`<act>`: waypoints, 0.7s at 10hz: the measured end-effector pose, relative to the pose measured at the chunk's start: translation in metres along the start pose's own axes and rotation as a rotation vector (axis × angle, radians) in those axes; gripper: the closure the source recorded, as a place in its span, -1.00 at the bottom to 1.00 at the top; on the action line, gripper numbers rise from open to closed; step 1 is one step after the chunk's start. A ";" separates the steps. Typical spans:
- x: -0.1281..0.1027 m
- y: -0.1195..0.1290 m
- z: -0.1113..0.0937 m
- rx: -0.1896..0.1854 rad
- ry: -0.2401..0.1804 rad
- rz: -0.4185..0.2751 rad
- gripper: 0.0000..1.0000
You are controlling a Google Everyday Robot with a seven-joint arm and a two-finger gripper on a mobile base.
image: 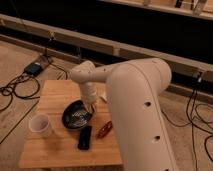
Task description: Drag the ceramic bowl in a circle
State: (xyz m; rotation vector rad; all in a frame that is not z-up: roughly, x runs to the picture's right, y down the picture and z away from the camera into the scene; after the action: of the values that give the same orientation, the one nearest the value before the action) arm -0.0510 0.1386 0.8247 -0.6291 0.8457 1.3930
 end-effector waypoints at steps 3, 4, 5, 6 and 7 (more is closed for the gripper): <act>-0.007 -0.046 0.009 0.021 0.019 0.120 1.00; -0.015 -0.058 0.009 0.022 0.015 0.157 1.00; -0.024 -0.066 0.008 0.022 0.005 0.185 1.00; -0.031 -0.072 0.006 0.019 -0.003 0.205 1.00; -0.043 -0.078 0.004 0.017 -0.017 0.230 1.00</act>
State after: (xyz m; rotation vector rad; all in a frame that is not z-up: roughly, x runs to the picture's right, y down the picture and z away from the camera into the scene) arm 0.0282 0.1092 0.8543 -0.5185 0.9377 1.5938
